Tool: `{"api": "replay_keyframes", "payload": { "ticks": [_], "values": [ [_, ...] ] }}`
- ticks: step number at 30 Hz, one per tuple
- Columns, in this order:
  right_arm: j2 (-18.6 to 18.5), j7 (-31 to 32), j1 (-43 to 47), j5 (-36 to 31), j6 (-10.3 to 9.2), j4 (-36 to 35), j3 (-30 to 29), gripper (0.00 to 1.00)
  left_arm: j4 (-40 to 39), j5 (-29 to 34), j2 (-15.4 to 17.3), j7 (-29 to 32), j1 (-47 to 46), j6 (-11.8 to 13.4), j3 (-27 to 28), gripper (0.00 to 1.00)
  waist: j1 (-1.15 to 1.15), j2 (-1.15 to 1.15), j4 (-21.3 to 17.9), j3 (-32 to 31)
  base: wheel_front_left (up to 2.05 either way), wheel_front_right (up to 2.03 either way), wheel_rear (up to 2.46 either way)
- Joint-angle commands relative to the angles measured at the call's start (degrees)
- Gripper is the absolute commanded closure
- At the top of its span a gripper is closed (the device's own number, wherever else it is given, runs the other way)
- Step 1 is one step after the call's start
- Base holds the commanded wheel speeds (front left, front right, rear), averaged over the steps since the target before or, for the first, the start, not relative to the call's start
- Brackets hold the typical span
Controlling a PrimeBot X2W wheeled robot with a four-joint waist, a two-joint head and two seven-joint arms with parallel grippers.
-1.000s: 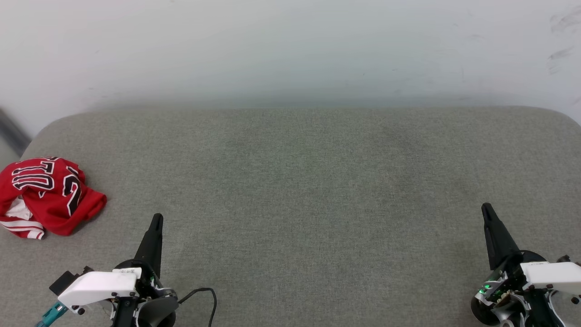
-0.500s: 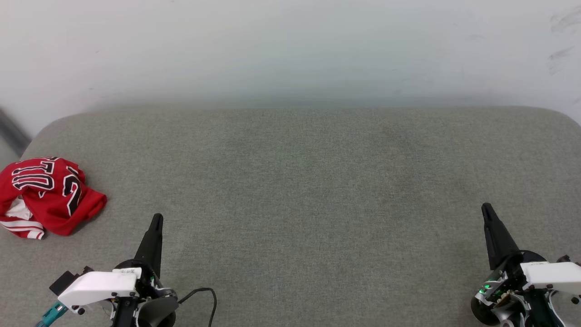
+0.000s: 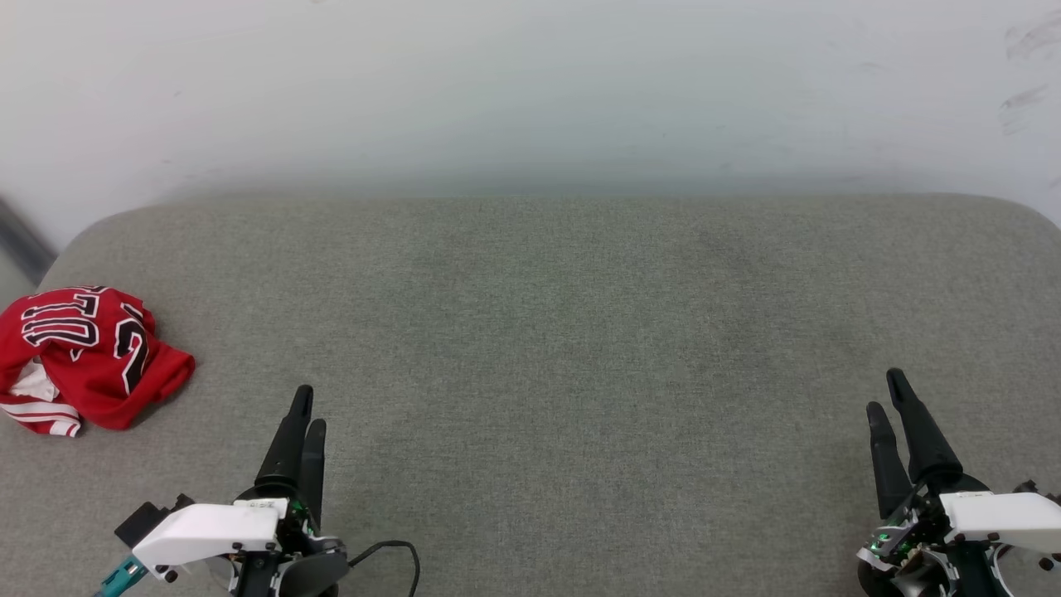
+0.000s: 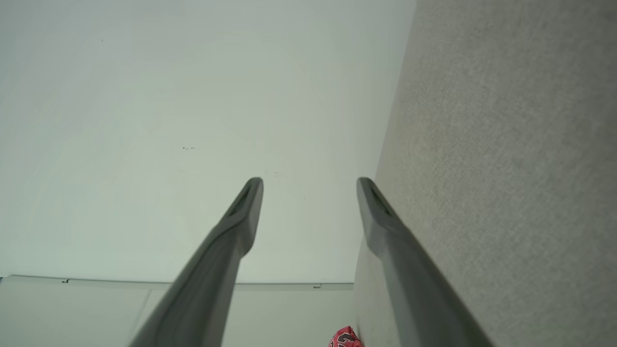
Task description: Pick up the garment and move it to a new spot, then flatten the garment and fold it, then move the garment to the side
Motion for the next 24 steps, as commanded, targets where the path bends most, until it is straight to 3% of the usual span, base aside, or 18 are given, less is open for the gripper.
{"api": "replay_keyframes", "payload": {
  "ticks": [1, 10, 24],
  "values": [
    [-0.31, -0.67, -0.56, -0.67, 0.01, -1.48, 0.40, 0.00, -1.41, 0.74, 0.13, -0.63, -1.68, -0.02, -0.74, 0.00, 0.00, 0.00, 0.03, 0.00, 0.00, 0.00, 0.00],
    [-1.40, -3.31, -0.26, -7.11, 0.01, -3.01, 1.69, 0.00, -2.29, 9.51, 0.28, -2.95, -2.11, -0.02, -2.46, 0.00, 0.00, 0.00, 0.14, -0.01, 0.00, 0.00, 0.00],
    [-2.14, -6.51, 0.36, -31.20, 0.01, -7.04, 2.98, 0.00, -3.89, 28.54, 0.20, -6.15, -2.54, -0.01, -4.10, 0.00, 0.00, 0.00, 0.04, 0.08, 0.00, 0.00, 0.00]
  ]
}}
